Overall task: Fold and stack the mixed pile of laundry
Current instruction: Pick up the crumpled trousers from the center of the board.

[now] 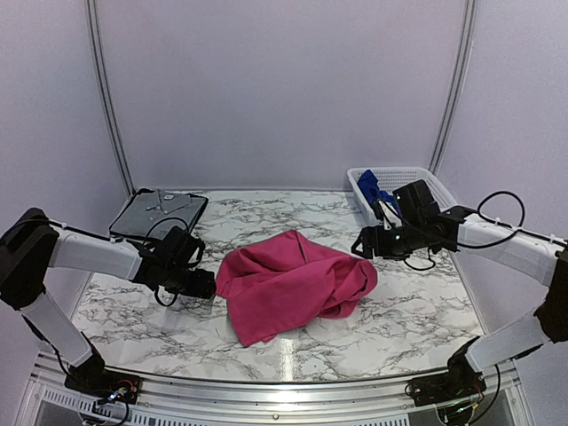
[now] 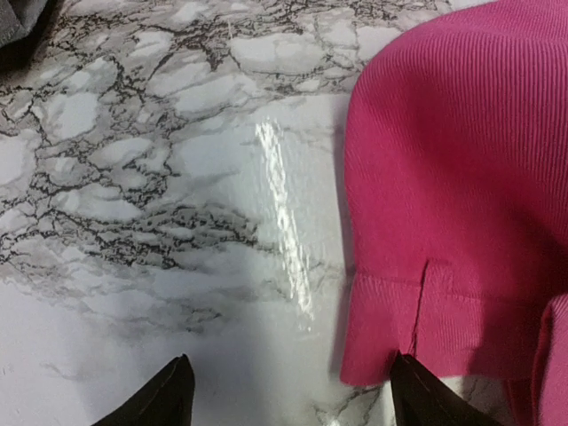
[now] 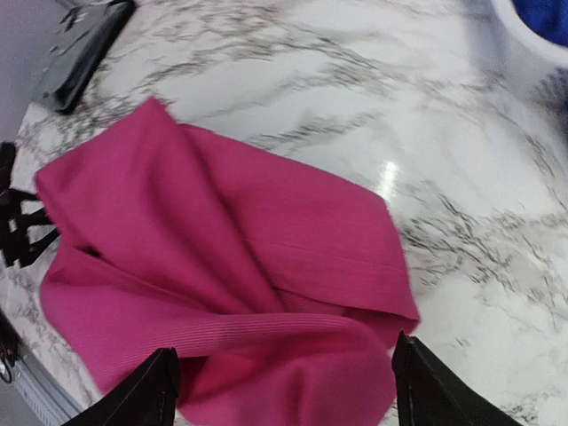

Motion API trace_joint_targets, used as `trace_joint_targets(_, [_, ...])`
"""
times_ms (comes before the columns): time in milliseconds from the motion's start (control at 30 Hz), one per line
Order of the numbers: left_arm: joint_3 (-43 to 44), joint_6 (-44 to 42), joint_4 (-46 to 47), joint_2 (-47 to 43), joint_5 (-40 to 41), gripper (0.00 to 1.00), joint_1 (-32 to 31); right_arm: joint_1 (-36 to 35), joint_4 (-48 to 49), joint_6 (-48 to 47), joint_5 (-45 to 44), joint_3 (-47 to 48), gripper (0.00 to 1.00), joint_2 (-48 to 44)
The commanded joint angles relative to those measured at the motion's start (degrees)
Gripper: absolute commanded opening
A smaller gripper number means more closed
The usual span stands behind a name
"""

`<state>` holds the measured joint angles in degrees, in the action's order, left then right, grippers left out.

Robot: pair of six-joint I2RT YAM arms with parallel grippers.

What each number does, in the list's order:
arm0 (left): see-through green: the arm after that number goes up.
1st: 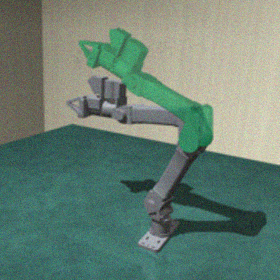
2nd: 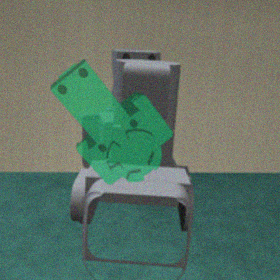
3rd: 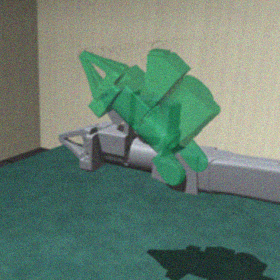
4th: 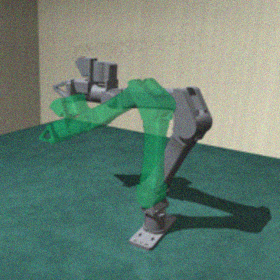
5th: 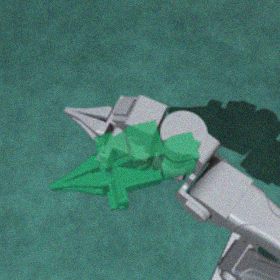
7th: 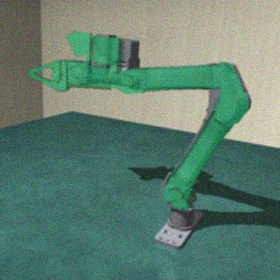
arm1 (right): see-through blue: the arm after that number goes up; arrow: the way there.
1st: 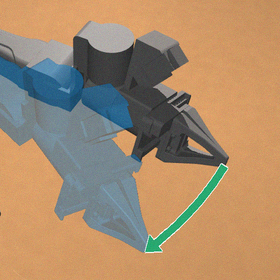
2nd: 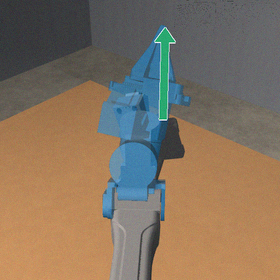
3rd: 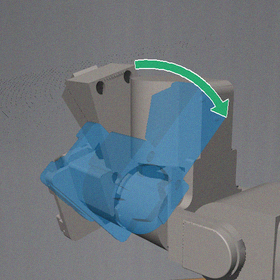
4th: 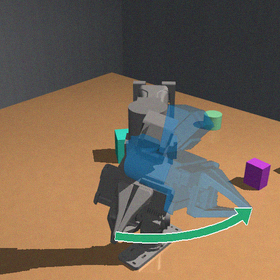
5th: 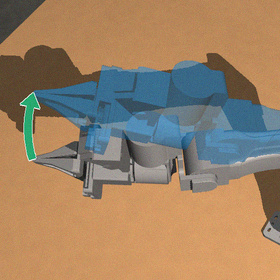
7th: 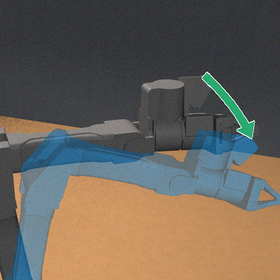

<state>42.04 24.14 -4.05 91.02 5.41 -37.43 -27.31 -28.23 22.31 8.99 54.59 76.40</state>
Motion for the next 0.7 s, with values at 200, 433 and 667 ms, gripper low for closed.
trace_joint_targets(200, [8.04,3.70,-1.11,10.55,-6.84,0.50,-0.18,-23.24,2.19,-14.78,-2.63,11.76,0.79,7.60])
trace_joint_targets(433, [9.14,5.65,-2.00,12.09,-9.68,0.00,-0.10,-36.47,-1.50,-24.37,-12.09,25.19,0.83,24.15])
trace_joint_targets(667, [8.72,7.93,-2.08,11.63,-10.59,0.00,0.07,-40.04,-4.35,-28.66,-24.39,36.41,0.94,40.65])
